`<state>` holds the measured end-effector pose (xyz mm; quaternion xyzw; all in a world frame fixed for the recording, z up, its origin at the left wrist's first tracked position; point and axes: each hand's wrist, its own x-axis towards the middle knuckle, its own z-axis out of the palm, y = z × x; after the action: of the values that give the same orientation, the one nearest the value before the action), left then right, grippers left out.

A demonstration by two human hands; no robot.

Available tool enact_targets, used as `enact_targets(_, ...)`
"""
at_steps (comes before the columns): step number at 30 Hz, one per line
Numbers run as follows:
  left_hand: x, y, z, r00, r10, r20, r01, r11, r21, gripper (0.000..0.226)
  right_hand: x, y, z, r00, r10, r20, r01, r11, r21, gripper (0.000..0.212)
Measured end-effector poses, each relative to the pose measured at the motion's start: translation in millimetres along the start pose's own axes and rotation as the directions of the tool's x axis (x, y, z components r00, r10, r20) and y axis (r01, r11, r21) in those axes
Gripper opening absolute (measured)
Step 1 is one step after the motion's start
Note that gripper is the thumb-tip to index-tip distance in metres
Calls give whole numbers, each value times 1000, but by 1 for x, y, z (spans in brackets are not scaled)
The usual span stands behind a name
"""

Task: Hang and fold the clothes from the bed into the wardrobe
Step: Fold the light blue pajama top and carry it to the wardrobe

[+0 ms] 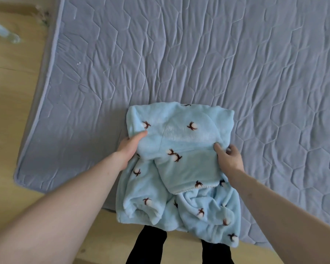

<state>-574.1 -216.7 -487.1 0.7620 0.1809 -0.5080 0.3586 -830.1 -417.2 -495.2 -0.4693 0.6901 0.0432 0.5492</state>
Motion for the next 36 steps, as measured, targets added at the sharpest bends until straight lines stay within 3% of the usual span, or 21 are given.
enact_targets(3, -26, -25, -23, 999, 35, 32, -39, 988, 148, 94, -29, 28, -19, 999, -47, -19, 45, 996, -82, 93)
enact_targets(5, -47, -54, -40, 1000, -12, 15, 7, 954, 300, 85, -49, 53, -36, 1000, 19, 2, -19, 981, -195, 99)
enact_targets(10, -74, -135, -59, 989, -140, 47, 114, 928, 355, 64, -90, 121, -65, 957, 263, 122, -209, 919, -336, 83)
enact_targets(13, -84, -163, -55, 984, -171, 40, 150, 938, 311, 50, -105, 142, -61, 925, 332, 184, -250, 898, -363, 58)
enact_targets(16, -98, -179, -48, 986, -168, 16, 160, 962, 219, 45, -115, 148, -57, 944, 298, 142, -245, 920, -306, 40)
enact_targets(19, -116, -180, -45, 987, -152, -59, 158, 980, 119, 49, -129, 138, -59, 967, 241, 83, -214, 943, -255, 46)
enact_targets(21, -131, -170, -48, 987, -54, -148, 80, 982, 170, 50, -142, 123, -64, 992, 120, 38, -102, 944, -314, 59)
enact_targets(23, -149, -151, -53, 984, 97, -147, -60, 970, 235, 51, -155, 100, -71, 999, 8, 41, 6, 940, -340, 62)
enact_targets(26, -169, -108, -60, 886, 454, -97, -387, 838, 386, 61, -158, 54, -77, 993, -55, 100, 79, 966, -246, 38)
enact_targets(28, -173, -68, -59, 802, 591, -85, -517, 759, 394, 50, -148, 17, -78, 992, -40, 116, 55, 990, -130, 28)
enact_targets(32, -162, 12, -43, 889, 437, -137, -415, 895, 160, 44, -109, -61, -74, 988, 106, 109, -112, 993, 48, 6)
enact_targets(36, -132, 77, -32, 963, 253, -88, -266, 944, -195, 34, -63, -120, -73, 970, 201, 134, -239, 880, 410, 20)
